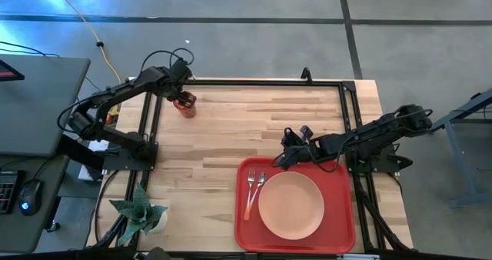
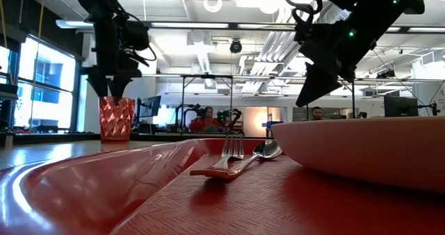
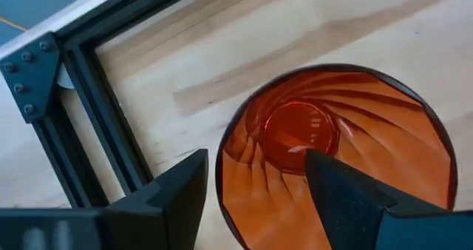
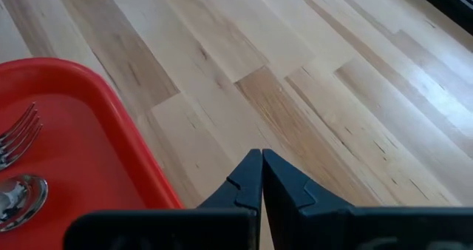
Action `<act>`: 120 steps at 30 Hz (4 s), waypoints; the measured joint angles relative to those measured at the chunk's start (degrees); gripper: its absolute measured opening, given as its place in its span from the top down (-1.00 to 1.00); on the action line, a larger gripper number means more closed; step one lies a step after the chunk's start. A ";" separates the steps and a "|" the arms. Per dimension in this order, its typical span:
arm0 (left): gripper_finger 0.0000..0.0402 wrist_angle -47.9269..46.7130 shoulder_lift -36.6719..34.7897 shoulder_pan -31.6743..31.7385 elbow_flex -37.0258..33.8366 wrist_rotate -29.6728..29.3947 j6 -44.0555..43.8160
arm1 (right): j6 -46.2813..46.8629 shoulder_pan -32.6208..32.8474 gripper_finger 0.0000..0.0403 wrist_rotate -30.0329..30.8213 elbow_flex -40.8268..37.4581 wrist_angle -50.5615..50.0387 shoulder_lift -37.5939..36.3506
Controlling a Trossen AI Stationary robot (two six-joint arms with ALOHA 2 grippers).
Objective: Pick and place plate/cup/fork/spoon on tray
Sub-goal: Put the orange cup on the red tray
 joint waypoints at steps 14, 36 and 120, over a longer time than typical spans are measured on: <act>0.86 3.44 0.00 -4.24 0.01 -1.94 11.54 | 1.33 0.00 0.99 3.82 -0.01 0.05 -0.02; 0.99 47.13 -6.35 -38.94 0.02 -20.56 12.34 | -16.68 2.94 0.93 19.87 13.31 -0.67 -7.11; 1.00 90.12 6.60 -66.03 -14.36 -30.99 16.94 | 28.11 15.18 1.00 -32.35 2.20 -58.57 -24.82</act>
